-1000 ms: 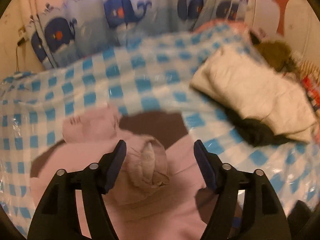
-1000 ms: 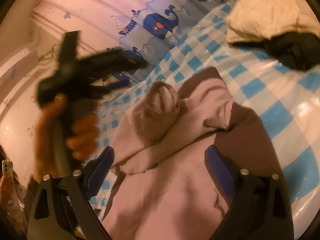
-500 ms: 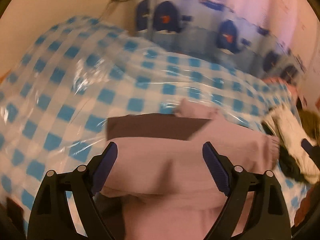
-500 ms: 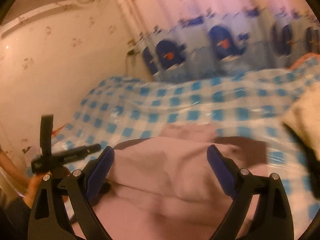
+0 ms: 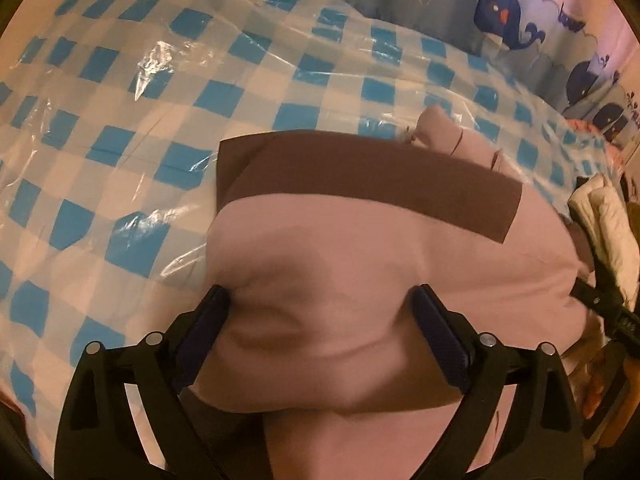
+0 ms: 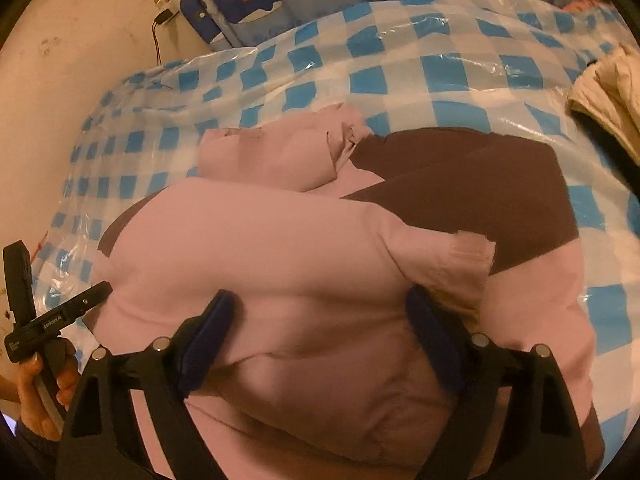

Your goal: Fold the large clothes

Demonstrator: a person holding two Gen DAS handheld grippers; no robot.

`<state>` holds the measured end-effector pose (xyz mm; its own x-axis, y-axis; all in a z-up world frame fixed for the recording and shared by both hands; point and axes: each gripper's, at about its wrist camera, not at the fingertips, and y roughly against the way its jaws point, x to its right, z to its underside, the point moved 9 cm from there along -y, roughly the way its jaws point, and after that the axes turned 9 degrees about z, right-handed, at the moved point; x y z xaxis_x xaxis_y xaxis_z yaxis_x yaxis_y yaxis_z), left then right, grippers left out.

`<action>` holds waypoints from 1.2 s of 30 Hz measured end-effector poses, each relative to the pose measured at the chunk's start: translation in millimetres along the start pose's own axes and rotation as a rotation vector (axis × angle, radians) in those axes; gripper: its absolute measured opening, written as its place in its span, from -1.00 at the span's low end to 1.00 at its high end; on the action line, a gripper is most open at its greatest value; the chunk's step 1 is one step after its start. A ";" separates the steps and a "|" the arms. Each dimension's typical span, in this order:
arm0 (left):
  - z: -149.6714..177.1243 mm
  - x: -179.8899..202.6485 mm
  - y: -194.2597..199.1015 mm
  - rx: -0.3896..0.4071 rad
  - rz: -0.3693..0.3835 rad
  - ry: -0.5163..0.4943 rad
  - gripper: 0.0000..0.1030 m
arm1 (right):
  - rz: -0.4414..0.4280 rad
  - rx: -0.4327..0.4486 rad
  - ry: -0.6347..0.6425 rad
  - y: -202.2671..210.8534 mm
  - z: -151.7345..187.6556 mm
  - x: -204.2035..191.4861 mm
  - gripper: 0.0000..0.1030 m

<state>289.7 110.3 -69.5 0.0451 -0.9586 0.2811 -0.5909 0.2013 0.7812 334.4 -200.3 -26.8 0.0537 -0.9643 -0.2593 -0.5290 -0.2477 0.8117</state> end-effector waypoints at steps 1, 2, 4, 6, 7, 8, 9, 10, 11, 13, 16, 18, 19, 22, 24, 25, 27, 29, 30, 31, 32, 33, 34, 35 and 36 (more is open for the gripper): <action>-1.2 -1.1 5.2 0.013 -0.006 -0.003 0.74 | -0.004 0.013 -0.003 7.0 -1.8 -1.3 0.63; -3.8 -1.6 15.2 0.041 -0.023 -0.013 0.74 | -0.022 0.048 -0.013 20.8 -5.6 -3.3 0.63; -12.0 1.9 41.5 0.127 -0.027 -0.037 0.74 | -0.055 0.124 -0.018 43.5 -13.2 -7.7 0.64; -19.9 9.6 60.8 0.182 -0.012 -0.058 0.74 | -0.048 0.196 0.002 60.4 -20.9 -11.3 0.65; -23.9 15.0 66.9 0.201 -0.007 -0.073 0.74 | -0.037 0.209 0.012 63.3 -23.2 -12.5 0.65; -27.2 20.5 69.2 0.212 0.006 -0.085 0.74 | -0.029 0.199 0.016 60.6 -23.6 -13.2 0.65; -29.3 24.8 67.7 0.213 0.016 -0.094 0.74 | -0.013 0.183 0.019 56.1 -23.6 -13.7 0.65; -30.9 27.6 64.3 0.207 0.014 -0.099 0.74 | 0.018 0.162 0.021 47.7 -21.5 -10.7 0.65; -30.3 30.6 57.9 0.199 0.016 -0.107 0.74 | 0.045 0.130 0.020 36.7 -17.5 -6.2 0.66; -27.3 32.9 42.8 0.174 0.014 -0.113 0.74 | 0.073 0.068 0.013 17.4 -8.0 1.5 0.66; -17.9 29.7 17.3 0.135 0.006 -0.106 0.74 | 0.092 0.026 0.014 -1.3 1.8 10.0 0.66; -12.7 27.1 6.8 0.136 -0.018 -0.119 0.75 | 0.110 0.020 0.029 -6.9 3.6 10.2 0.66; -10.5 27.4 2.6 0.138 -0.040 -0.138 0.75 | 0.126 0.017 0.044 -9.9 4.7 9.6 0.66; -7.4 29.0 2.7 0.142 -0.069 -0.161 0.75 | 0.135 0.009 0.054 -10.5 5.5 9.2 0.66; -5.1 31.5 14.6 0.154 -0.086 -0.182 0.75 | 0.117 0.024 0.046 2.2 2.3 7.3 0.66; -4.9 32.9 21.0 0.164 -0.096 -0.198 0.75 | 0.104 0.041 0.046 12.7 0.8 5.7 0.66; -0.4 38.3 40.0 0.194 -0.122 -0.241 0.75 | 0.092 0.072 0.060 35.5 0.8 1.6 0.66; 4.4 44.6 60.5 0.228 -0.135 -0.271 0.75 | 0.071 0.109 0.092 65.0 7.1 -3.9 0.66; 8.3 48.3 72.5 0.245 -0.138 -0.287 0.75 | 0.072 0.121 0.106 74.2 9.8 -5.6 0.66; 10.7 51.0 81.2 0.257 -0.142 -0.297 0.75 | 0.072 0.137 0.126 88.0 15.4 -7.5 0.66; 14.4 54.4 91.2 0.269 -0.144 -0.307 0.75 | 0.071 0.151 0.143 102.7 23.2 -8.8 0.66; 18.4 57.8 100.5 0.280 -0.146 -0.316 0.75 | 0.074 0.158 0.154 111.9 28.6 -9.4 0.66; 23.5 61.7 111.7 0.294 -0.151 -0.325 0.75 | 0.083 0.168 0.166 121.9 34.8 -9.6 0.67; 29.3 65.9 122.2 0.305 -0.145 -0.329 0.75 | 0.094 0.184 0.176 131.9 41.4 -9.7 0.68; 34.1 69.3 129.1 0.309 -0.139 -0.328 0.75 | 0.113 0.198 0.184 142.0 49.2 -9.2 0.71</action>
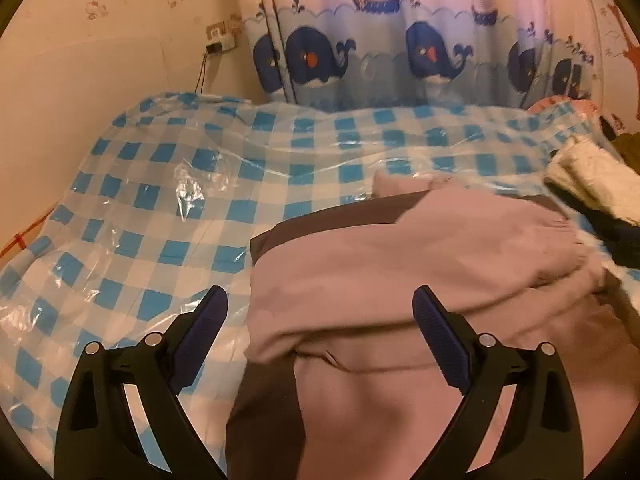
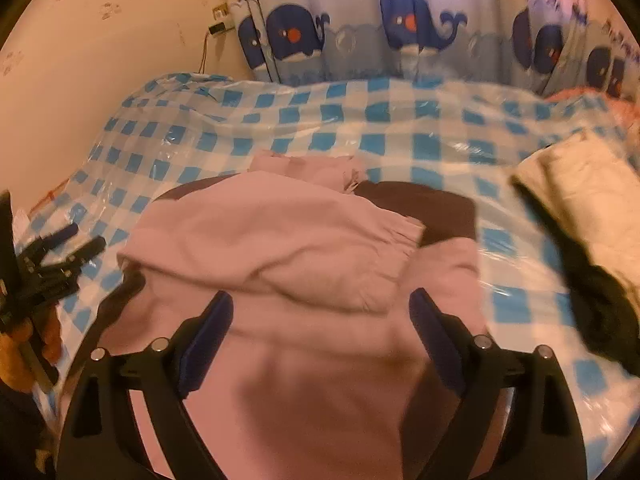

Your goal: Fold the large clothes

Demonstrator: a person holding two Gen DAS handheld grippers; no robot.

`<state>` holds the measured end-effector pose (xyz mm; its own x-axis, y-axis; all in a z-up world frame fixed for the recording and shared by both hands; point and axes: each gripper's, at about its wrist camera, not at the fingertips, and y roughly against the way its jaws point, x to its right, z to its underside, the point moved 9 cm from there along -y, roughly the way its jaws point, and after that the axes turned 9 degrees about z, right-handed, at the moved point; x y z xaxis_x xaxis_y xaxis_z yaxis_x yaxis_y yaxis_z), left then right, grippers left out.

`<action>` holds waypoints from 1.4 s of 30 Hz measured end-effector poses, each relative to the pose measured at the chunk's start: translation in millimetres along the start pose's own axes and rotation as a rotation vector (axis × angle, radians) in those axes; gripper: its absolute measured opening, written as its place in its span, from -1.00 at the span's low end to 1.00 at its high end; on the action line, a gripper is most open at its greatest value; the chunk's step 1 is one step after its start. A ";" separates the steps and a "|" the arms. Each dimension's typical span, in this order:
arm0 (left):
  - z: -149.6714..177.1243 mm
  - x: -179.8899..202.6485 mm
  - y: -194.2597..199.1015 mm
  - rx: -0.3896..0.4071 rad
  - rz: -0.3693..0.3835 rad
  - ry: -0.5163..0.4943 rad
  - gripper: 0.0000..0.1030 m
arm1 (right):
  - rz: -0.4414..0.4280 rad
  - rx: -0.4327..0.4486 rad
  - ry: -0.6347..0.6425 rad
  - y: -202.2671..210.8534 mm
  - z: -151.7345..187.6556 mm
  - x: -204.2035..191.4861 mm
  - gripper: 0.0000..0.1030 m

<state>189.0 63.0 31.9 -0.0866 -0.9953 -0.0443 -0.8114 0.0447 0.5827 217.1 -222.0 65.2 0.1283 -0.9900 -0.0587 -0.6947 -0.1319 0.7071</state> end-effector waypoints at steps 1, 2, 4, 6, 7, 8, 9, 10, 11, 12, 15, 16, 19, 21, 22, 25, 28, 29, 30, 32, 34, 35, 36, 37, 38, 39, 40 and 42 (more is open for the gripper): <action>2.5 2.7 8.5 -0.002 0.005 0.004 0.75 | 0.015 0.010 0.005 9.3 5.8 0.2 0.71; 5.0 5.1 15.8 -0.001 0.007 0.010 0.75 | 0.030 0.019 0.008 17.0 10.9 1.0 0.71; 10.4 9.7 30.1 -0.001 0.008 0.019 0.75 | 0.065 0.034 0.019 31.5 23.3 0.1 0.72; 16.2 16.4 44.8 0.005 0.019 0.025 0.75 | 0.085 0.045 0.009 41.7 34.3 -0.3 0.73; 19.5 18.4 49.6 0.009 0.016 0.029 0.75 | 0.090 0.049 -0.002 44.8 38.4 0.6 0.73; 22.8 19.7 55.0 0.013 0.013 0.035 0.75 | 0.092 0.054 -0.017 48.5 43.4 0.1 0.73; 27.1 21.0 61.3 0.019 0.018 0.050 0.75 | 0.095 0.060 -0.029 51.7 48.1 -0.2 0.73; 30.6 21.8 63.8 0.020 0.021 0.060 0.75 | 0.101 0.066 -0.044 54.2 52.1 -0.7 0.74; 35.3 22.4 65.9 0.017 0.019 0.066 0.75 | 0.107 0.074 -0.062 56.5 55.8 -0.7 0.74; 40.7 23.2 68.5 0.014 0.015 0.070 0.75 | 0.108 0.081 -0.075 58.3 58.7 -1.1 0.75; 54.1 22.7 73.3 0.017 0.013 0.096 0.76 | 0.116 0.108 -0.113 61.0 67.9 -0.6 0.76; 57.5 22.8 74.1 0.018 0.015 0.101 0.76 | 0.119 0.112 -0.116 60.8 69.6 -1.6 0.77; 67.7 25.5 73.3 0.012 0.009 0.083 0.77 | 0.138 0.114 -0.080 56.4 73.2 -6.9 0.77; 70.0 29.9 72.0 0.006 0.011 0.053 0.77 | 0.151 0.119 -0.078 55.5 75.7 -7.2 0.77; 70.9 31.5 72.8 0.006 0.013 0.044 0.77 | 0.156 0.117 -0.075 54.4 76.7 -7.1 0.77; 70.0 33.4 77.3 0.014 0.020 0.037 0.77 | 0.169 0.113 -0.068 51.6 80.2 -7.0 0.77; 66.5 33.7 84.0 0.031 0.016 0.026 0.77 | 0.179 0.111 -0.052 49.5 82.3 -8.4 0.77; 65.4 34.4 85.5 0.035 0.017 0.025 0.78 | 0.183 0.110 -0.047 48.7 82.9 -8.9 0.78; 64.8 35.3 86.6 0.036 0.023 0.027 0.78 | 0.187 0.110 -0.044 48.0 83.4 -8.9 0.80; 64.6 35.7 87.7 0.037 0.027 0.027 0.78 | 0.192 0.109 -0.043 46.9 84.1 -9.0 0.81; 64.6 36.1 88.2 0.036 0.027 0.023 0.78 | 0.195 0.107 -0.040 45.9 85.4 -9.1 0.82; 64.7 36.4 88.4 0.035 0.030 0.023 0.78 | 0.197 0.106 -0.039 45.3 85.9 -9.0 0.82; 64.6 36.6 88.9 0.034 0.032 0.023 0.78 | 0.197 0.106 -0.038 45.1 86.0 -8.9 0.82; 64.6 37.1 89.5 0.035 0.031 0.022 0.78 | 0.198 0.106 -0.037 44.9 86.2 -8.9 0.82; 64.5 37.5 90.1 0.035 0.031 0.020 0.78 | 0.198 0.105 -0.036 44.4 86.5 -9.0 0.82; 64.9 37.5 89.6 0.034 0.030 0.022 0.78 | 0.199 0.106 -0.036 44.3 86.6 -8.9 0.82; 64.9 37.8 89.5 0.034 0.032 0.022 0.78 | 0.199 0.106 -0.037 44.3 86.5 -9.0 0.82; 65.1 38.6 89.0 0.030 0.038 0.020 0.78 | 0.198 0.105 -0.037 44.2 86.6 -8.9 0.82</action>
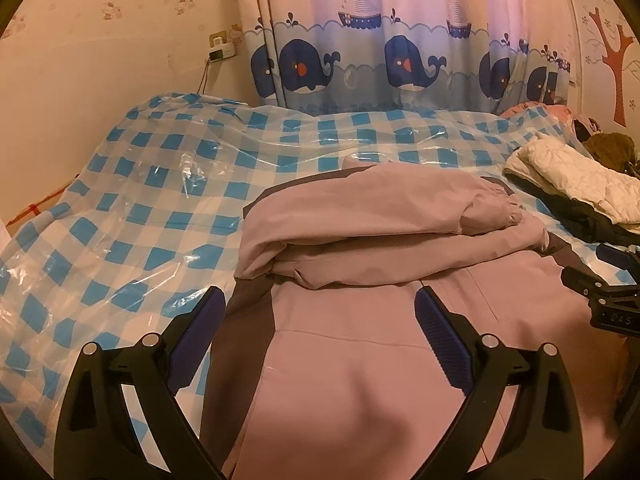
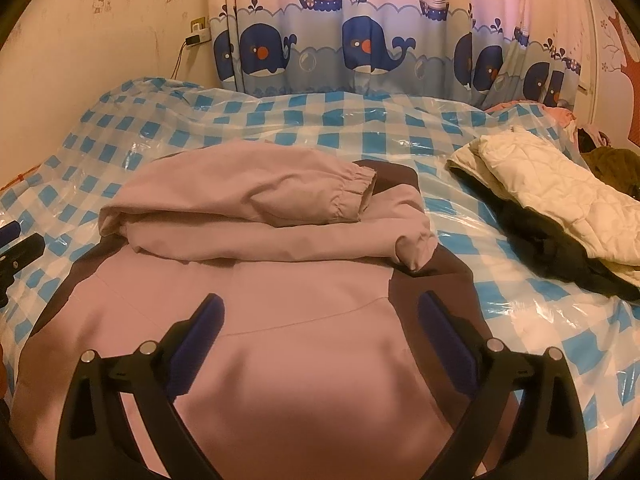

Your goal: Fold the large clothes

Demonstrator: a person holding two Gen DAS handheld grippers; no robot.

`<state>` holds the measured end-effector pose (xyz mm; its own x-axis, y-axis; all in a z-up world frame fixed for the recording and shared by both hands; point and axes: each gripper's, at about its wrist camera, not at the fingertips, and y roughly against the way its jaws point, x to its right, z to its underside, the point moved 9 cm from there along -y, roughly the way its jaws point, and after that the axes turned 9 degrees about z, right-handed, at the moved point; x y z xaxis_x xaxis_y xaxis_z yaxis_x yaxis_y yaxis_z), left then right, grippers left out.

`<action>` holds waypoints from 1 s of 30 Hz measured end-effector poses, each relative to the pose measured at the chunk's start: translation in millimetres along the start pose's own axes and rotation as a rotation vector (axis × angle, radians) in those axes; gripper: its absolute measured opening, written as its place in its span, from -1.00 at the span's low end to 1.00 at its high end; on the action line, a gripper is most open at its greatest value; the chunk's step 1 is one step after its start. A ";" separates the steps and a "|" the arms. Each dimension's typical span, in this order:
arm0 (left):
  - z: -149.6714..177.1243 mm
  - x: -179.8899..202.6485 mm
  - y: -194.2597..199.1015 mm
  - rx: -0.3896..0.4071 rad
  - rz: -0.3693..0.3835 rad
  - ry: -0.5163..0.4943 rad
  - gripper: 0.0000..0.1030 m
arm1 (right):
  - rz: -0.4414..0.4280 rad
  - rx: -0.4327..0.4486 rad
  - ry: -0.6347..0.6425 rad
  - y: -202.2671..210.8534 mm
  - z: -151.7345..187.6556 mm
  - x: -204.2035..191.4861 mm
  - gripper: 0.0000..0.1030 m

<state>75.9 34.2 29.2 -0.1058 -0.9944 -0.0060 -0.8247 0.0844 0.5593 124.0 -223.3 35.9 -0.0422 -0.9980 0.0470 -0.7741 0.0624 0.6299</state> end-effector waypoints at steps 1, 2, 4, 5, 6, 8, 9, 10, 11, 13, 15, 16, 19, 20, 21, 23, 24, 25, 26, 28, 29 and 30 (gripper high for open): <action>0.4 0.9 0.1 -0.001 0.002 -0.003 0.78 | 0.000 0.000 0.000 0.0 0.1 0.0 0.82; 0.4 1.4 0.2 -0.002 0.002 -0.006 0.78 | 0.001 0.001 0.001 -0.1 0.4 0.1 0.83; 1.1 3.5 -0.5 -0.004 0.006 -0.011 0.78 | 0.000 0.000 0.001 -0.4 0.4 0.1 0.83; 1.3 3.8 -1.0 -0.005 0.008 -0.013 0.78 | 0.000 0.000 0.001 -0.4 0.5 0.1 0.84; 1.3 4.1 -0.8 -0.005 0.008 -0.015 0.78 | -0.001 -0.001 0.000 -0.2 0.2 -0.2 0.84; 1.8 4.7 -1.0 -0.006 0.011 -0.016 0.78 | 0.000 -0.001 0.000 -0.4 0.8 -0.2 0.84; 1.9 5.0 -1.3 -0.006 0.011 -0.016 0.78 | 0.000 -0.001 0.000 -0.3 0.7 -0.5 0.84; 1.9 5.3 -1.2 -0.006 0.014 -0.016 0.78 | 0.000 -0.001 0.000 -0.3 0.5 -0.6 0.84; 2.1 5.7 -1.7 -0.006 0.016 -0.017 0.78 | 0.000 0.000 0.000 -0.2 0.2 -0.7 0.84; 2.6 6.5 -1.8 -0.008 0.025 -0.015 0.78 | 0.000 -0.001 0.001 -0.6 0.8 -0.7 0.84; 3.2 6.9 -2.4 -0.010 0.034 -0.011 0.78 | 0.000 0.000 0.000 -0.3 0.2 -1.0 0.84; 3.4 6.7 -2.7 -0.011 0.038 -0.010 0.78 | 0.000 -0.001 0.000 -0.4 0.6 -0.9 0.84; 3.9 6.7 -3.2 -0.012 0.048 -0.005 0.79 | 0.000 -0.001 0.000 -0.6 0.9 -1.2 0.84; 4.0 6.6 -3.2 -0.012 0.051 -0.003 0.79 | -0.001 -0.002 0.000 -1.2 2.0 -1.0 0.84; 4.0 6.8 -3.1 -0.012 0.055 -0.002 0.79 | 0.000 -0.002 -0.001 -1.0 1.5 -1.4 0.84; 4.2 6.8 -2.7 -0.013 0.066 0.000 0.79 | 0.000 -0.002 -0.001 -1.0 2.1 -1.4 0.84; 4.2 7.0 -2.3 -0.013 0.070 0.001 0.78 | 0.000 -0.001 -0.001 -1.0 1.5 -1.6 0.84; 4.2 7.0 -2.0 -0.013 0.073 0.002 0.79 | -0.001 -0.001 0.000 -1.1 1.8 -1.6 0.84; 4.2 6.7 -1.8 -0.013 0.076 0.002 0.79 | -0.001 -0.001 0.000 -1.1 1.5 -1.6 0.84; 3.8 6.7 -1.6 -0.011 0.074 0.002 0.79 | -0.001 -0.002 0.000 -1.4 1.9 -1.6 0.84; 3.4 6.7 -1.4 -0.010 0.072 0.000 0.79 | 0.000 -0.002 0.000 -1.3 1.7 -1.7 0.84; 3.0 6.5 -0.9 -0.007 0.066 -0.004 0.79 | 0.000 -0.002 -0.001 -1.1 1.4 -1.9 0.84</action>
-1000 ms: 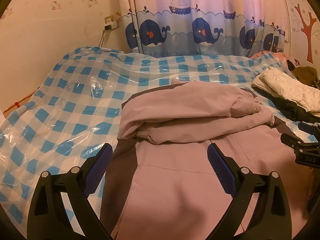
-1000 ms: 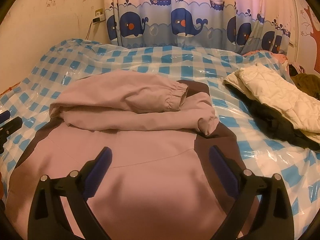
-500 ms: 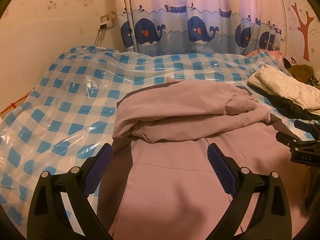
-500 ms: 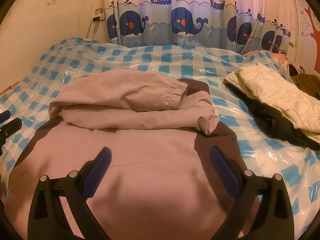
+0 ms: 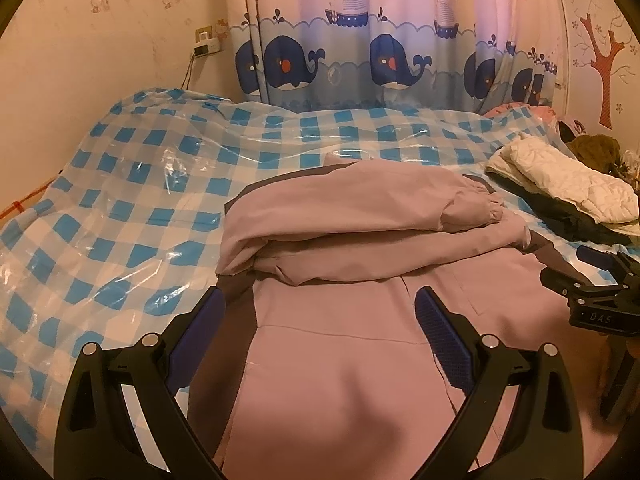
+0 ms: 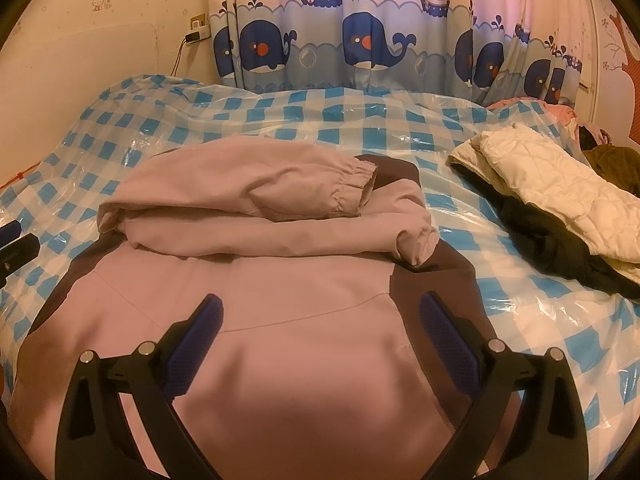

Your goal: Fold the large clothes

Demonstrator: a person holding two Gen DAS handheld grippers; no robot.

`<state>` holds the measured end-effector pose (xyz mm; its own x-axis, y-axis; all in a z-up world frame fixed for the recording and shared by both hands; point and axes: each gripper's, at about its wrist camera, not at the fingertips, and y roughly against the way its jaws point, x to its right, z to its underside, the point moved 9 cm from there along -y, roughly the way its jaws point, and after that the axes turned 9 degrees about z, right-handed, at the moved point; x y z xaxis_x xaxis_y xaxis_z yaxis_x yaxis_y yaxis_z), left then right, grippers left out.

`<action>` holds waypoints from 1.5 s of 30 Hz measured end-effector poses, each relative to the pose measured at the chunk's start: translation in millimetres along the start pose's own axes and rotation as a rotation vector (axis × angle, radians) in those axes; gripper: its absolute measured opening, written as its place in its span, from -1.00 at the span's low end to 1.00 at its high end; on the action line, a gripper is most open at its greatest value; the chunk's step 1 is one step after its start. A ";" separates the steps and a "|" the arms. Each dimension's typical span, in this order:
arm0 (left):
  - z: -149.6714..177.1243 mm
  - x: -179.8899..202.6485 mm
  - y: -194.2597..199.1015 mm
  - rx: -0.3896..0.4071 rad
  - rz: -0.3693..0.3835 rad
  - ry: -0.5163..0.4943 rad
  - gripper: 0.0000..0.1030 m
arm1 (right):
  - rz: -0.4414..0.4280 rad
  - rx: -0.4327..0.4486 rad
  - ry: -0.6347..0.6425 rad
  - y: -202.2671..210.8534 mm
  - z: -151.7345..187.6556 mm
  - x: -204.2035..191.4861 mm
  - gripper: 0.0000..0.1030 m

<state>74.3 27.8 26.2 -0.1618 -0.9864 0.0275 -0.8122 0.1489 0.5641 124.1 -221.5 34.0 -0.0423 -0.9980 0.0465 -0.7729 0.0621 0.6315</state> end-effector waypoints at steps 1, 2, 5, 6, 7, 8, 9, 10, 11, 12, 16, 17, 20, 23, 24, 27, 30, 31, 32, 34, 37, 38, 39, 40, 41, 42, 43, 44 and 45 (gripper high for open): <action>-0.3 -0.1 0.3 0.001 -0.003 -0.002 0.79 | 0.000 0.000 0.000 0.0 -0.1 -0.1 0.84; -0.9 0.1 1.0 0.003 -0.006 -0.006 0.79 | 0.000 -0.001 0.000 -0.3 0.7 0.0 0.84; -3.0 0.2 3.4 0.008 -0.007 -0.012 0.79 | 0.001 0.000 0.001 -0.2 0.6 -0.1 0.84; -3.6 0.1 3.8 0.010 -0.009 -0.014 0.79 | 0.001 0.000 0.001 -0.2 0.2 0.0 0.84; -4.1 0.3 4.6 0.013 -0.013 -0.018 0.79 | 0.000 0.000 0.001 -0.2 0.4 0.0 0.84; -4.2 0.5 5.1 0.014 -0.014 -0.021 0.79 | 0.000 0.000 0.001 -0.3 0.6 0.1 0.84; -4.7 0.6 5.6 0.015 -0.013 -0.022 0.79 | 0.001 -0.001 0.001 -0.3 0.4 -0.1 0.84; -4.8 0.8 5.9 0.016 -0.013 -0.022 0.79 | 0.000 -0.001 0.001 -0.2 -0.1 -0.2 0.84; -4.7 1.0 5.9 0.016 -0.014 -0.023 0.79 | 0.000 -0.001 0.001 -0.2 0.5 -0.1 0.84; -4.7 0.9 6.0 0.016 -0.016 -0.024 0.79 | 0.001 0.000 0.001 -0.1 0.0 -0.1 0.84; -4.9 0.9 6.8 0.018 -0.018 -0.026 0.79 | 0.000 0.000 0.001 -0.3 0.1 -0.1 0.84; -5.2 0.6 7.1 0.019 -0.020 -0.028 0.79 | 0.000 -0.001 0.001 -0.4 0.3 0.0 0.84; -6.6 0.2 8.9 0.020 -0.023 -0.031 0.79 | 0.000 -0.001 0.001 -0.3 0.2 -0.1 0.84; -5.9 1.0 8.7 0.020 -0.024 -0.030 0.79 | 0.000 -0.001 0.001 -0.2 -0.5 -0.1 0.84; -6.5 0.3 9.1 0.021 -0.023 -0.030 0.79 | 0.000 -0.001 0.001 -0.4 0.1 -0.1 0.84; -5.6 1.4 8.6 0.020 -0.024 -0.030 0.79 | 0.000 0.000 0.001 -0.2 -0.1 0.0 0.84; -6.0 1.3 9.0 0.020 -0.025 -0.030 0.79 | 0.000 -0.001 0.001 -0.3 -0.6 0.0 0.84; -5.6 1.4 8.7 0.020 -0.025 -0.030 0.79 | 0.000 -0.001 0.002 -0.5 -0.4 0.0 0.84; -5.4 1.5 8.7 0.021 -0.025 -0.030 0.79 | 0.000 -0.001 0.001 -0.2 -0.8 0.0 0.84; -5.3 1.3 8.6 0.021 -0.024 -0.031 0.79 | -0.001 -0.001 0.001 -0.3 -0.5 0.0 0.84; -5.1 1.3 8.4 0.020 -0.025 -0.031 0.79 | -0.001 -0.001 0.001 -0.3 -0.8 0.0 0.84; -4.7 1.5 8.2 0.020 -0.025 -0.030 0.79 | -0.001 -0.001 0.001 -0.2 -1.2 0.1 0.84; -5.1 1.0 8.5 0.020 -0.027 -0.030 0.79 | -0.001 -0.001 0.001 -0.2 -1.2 0.0 0.84; -5.2 0.7 8.8 0.020 -0.027 -0.031 0.79 | -0.001 -0.001 0.001 -0.4 -0.9 -0.1 0.84; -5.0 0.9 8.7 0.019 -0.025 -0.030 0.79 | -0.002 -0.002 0.002 -0.2 -1.4 0.0 0.84; -5.3 0.4 8.7 0.016 -0.024 -0.029 0.79 | -0.002 -0.002 0.002 -0.2 -1.3 -0.3 0.84; -5.3 0.3 8.8 0.016 -0.026 -0.029 0.79 | -0.003 -0.001 0.002 0.2 -1.4 -0.5 0.84; -5.7 -1.0 9.0 0.014 -0.028 -0.029 0.79 | -0.002 0.001 0.003 0.6 -1.5 -0.9 0.84; -6.0 -2.6 9.6 0.012 -0.027 -0.027 0.79 | -0.003 0.003 0.004 0.1 0.1 -1.1 0.84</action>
<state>70.2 31.4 36.5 -0.1546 -0.9879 -0.0103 -0.8232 0.1230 0.5543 123.9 -220.4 33.9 -0.0375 -0.9981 0.0480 -0.7746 0.0593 0.6296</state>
